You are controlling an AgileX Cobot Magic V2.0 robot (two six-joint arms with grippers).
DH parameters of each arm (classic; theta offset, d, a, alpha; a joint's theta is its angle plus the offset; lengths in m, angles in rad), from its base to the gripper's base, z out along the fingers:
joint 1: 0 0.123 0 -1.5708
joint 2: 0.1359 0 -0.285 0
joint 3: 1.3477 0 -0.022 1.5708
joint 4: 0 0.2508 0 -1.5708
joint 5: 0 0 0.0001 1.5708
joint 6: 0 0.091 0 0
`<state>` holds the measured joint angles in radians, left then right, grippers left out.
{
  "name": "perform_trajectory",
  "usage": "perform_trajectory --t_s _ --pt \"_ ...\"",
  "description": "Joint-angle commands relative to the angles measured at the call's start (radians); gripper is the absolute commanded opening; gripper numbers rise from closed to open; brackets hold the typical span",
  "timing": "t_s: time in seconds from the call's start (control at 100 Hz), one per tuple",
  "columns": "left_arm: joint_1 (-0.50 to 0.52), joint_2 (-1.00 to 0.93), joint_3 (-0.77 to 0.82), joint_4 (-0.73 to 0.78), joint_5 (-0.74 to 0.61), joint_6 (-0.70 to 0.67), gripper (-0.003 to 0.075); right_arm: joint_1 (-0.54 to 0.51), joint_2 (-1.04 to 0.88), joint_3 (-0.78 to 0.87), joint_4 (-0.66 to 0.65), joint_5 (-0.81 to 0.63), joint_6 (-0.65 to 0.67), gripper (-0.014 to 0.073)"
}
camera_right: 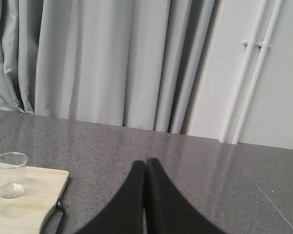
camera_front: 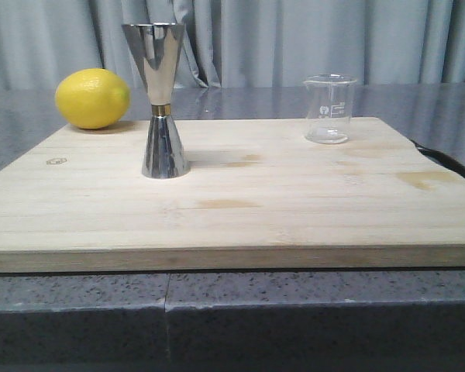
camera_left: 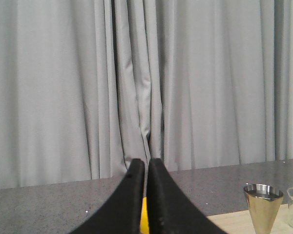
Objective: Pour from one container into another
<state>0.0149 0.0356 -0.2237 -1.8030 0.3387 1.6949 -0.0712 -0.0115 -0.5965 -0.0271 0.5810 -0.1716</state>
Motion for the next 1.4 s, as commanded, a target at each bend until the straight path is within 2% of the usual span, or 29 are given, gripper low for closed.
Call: perform_trajectory --t_s 0.0,0.11,0.23,0.27,0.41,0.42,0.48,0.49,0.62,0.72,0.77,0.84,0.95,1.22,1.39 --pt "-0.008 0.013 -0.025 -0.046 0.012 -0.006 -0.0019 0.001 -0.015 -0.019 -0.013 -0.084 -0.007 -0.0073" --pt "-0.008 0.013 -0.025 0.006 0.012 -0.006 -0.0019 0.001 -0.015 -0.019 -0.013 -0.084 -0.007 -0.0073" --pt "-0.008 0.013 -0.025 0.264 0.062 -0.014 -0.0019 0.001 -0.015 -0.019 -0.013 -0.084 -0.007 -0.0073" --pt "-0.008 0.013 -0.025 0.32 0.073 -0.075 -0.0019 0.001 -0.015 -0.019 -0.013 -0.084 -0.007 -0.0073" --pt "-0.008 0.006 -0.025 0.654 0.034 -0.528 -0.0019 0.001 -0.015 -0.019 -0.013 -0.084 -0.007 -0.0073" --pt "-0.008 0.003 -0.025 0.717 0.031 -0.573 -0.0019 0.001 -0.015 -0.019 -0.013 -0.084 -0.007 -0.0073" --pt "-0.008 -0.003 -0.025 0.861 0.013 -0.752 -0.0019 0.001 -0.015 -0.019 -0.013 -0.084 -0.007 -0.0073" --pt "-0.008 -0.005 -0.025 0.924 0.006 -0.801 -0.0019 0.001 -0.015 -0.019 -0.013 -0.084 -0.007 -0.0073" --pt "-0.008 -0.019 -0.011 1.287 -0.094 -1.278 -0.0019 0.001 -0.015 -0.019 -0.013 -0.084 -0.007 -0.0073" --pt "-0.008 -0.042 0.033 1.503 -0.221 -1.549 -0.0019 0.001 -0.015 -0.019 -0.013 -0.084 -0.007 -0.0073" --pt "-0.008 -0.063 0.07 1.58 -0.29 -1.639 -0.0019 0.001 -0.015 -0.019 -0.013 -0.084 -0.007 -0.0073" --pt "-0.009 -0.067 0.115 1.641 -0.371 -1.729 -0.0019 0.001 -0.015 -0.019 -0.013 -0.084 -0.007 -0.0073" --pt "-0.01 -0.067 0.16 1.702 -0.379 -1.809 -0.0019 0.001 -0.015 -0.019 -0.013 -0.084 -0.007 -0.0073" --pt "-0.103 -0.067 0.253 1.736 -0.427 -1.811 -0.0019 0.001 -0.015 -0.019 -0.013 -0.084 -0.007 -0.0073" --pt "-0.124 -0.067 0.267 1.77 -0.433 -1.811 -0.0019 0.001 -0.015 -0.019 -0.013 -0.084 -0.007 -0.0073"
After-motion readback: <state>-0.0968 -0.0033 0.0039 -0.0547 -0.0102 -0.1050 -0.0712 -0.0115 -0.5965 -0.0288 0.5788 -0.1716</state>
